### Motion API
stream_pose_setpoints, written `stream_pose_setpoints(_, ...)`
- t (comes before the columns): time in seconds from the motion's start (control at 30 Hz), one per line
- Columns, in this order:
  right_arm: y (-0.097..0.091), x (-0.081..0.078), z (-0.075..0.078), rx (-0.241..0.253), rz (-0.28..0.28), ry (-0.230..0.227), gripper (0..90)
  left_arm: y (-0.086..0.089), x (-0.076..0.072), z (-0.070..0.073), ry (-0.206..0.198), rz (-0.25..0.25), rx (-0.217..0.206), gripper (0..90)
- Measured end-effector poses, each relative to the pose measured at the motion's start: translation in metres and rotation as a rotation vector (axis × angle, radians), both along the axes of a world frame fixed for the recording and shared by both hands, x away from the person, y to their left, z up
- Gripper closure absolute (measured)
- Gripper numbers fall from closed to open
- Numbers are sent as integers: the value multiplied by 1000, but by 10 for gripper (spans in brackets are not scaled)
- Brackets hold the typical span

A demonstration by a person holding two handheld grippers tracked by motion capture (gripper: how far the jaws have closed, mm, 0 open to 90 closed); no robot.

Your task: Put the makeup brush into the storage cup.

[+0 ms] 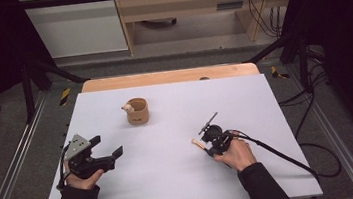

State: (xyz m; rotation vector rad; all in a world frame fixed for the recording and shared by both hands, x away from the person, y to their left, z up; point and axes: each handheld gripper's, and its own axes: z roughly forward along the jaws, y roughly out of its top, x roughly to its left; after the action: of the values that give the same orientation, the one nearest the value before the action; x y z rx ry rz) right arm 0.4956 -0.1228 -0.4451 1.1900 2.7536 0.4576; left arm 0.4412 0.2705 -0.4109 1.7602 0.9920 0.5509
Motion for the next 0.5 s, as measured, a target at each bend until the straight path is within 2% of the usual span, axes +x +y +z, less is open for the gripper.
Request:
stream_pose_setpoints(0.1,-1,-1,4,19,1,-17,837,0,0,0,1,0,-1,69)
stream_pose_setpoints(0.33,-9,-6,22,150,-4,-82,837,-3,-1,2,4,-5,-15,69)
stream_pose_setpoints(0.37,-9,-8,24,172,-9,-91,837,-4,-2,2,5,-7,-17,69)
stream_pose_setpoints(0.4,-10,-10,27,215,-9,-121,837,-4,-2,3,6,-7,-18,70)
stream_pose_setpoints(0.43,-10,-10,27,215,-9,-121,837,-5,-2,3,7,-7,-19,70)
stream_pose_setpoints(0.5,-11,-13,29,245,-16,-141,837,-6,-3,3,10,-10,-25,69)
